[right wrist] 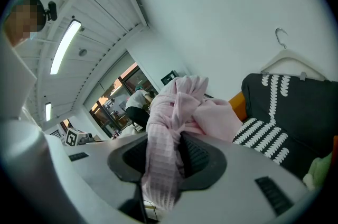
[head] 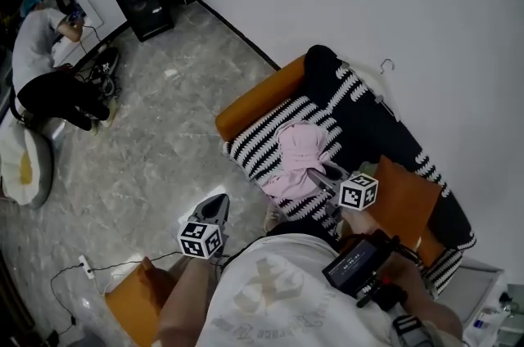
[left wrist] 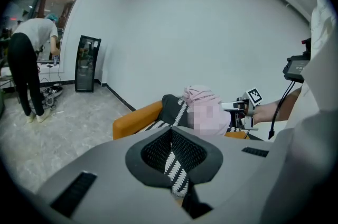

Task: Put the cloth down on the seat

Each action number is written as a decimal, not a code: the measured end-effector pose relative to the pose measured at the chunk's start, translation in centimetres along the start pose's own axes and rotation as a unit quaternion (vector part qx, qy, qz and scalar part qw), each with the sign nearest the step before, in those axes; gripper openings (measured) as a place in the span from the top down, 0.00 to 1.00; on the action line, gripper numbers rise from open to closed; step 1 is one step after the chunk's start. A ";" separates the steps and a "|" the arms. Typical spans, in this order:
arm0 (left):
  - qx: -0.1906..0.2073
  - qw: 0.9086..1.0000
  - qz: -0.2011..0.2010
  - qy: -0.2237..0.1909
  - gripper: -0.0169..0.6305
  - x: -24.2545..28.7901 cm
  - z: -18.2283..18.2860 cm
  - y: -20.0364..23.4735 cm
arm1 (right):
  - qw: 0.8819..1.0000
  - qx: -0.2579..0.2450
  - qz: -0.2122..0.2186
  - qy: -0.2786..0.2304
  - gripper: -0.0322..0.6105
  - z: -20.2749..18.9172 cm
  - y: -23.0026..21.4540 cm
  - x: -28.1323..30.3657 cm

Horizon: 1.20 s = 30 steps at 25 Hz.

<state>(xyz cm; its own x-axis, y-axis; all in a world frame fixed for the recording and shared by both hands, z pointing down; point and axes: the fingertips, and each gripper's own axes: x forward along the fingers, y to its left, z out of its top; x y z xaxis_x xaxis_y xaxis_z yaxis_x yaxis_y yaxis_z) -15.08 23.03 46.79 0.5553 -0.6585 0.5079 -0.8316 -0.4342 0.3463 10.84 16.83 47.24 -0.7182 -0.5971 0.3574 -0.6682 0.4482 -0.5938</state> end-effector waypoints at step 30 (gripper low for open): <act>0.016 0.998 0.006 0.068 0.95 12.7 6.7 2.5 | 0.979 -0.121 0.044 0.158 0.71 2.6 -9.2 9.4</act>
<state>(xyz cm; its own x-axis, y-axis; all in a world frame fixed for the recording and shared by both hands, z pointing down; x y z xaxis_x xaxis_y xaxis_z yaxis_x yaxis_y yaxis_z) -10.15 9.48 48.79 0.5395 -0.5755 0.6146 -0.8368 -0.4475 0.3155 10.76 5.38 54.23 -0.7740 -0.3300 0.5404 -0.5997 0.6559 -0.4584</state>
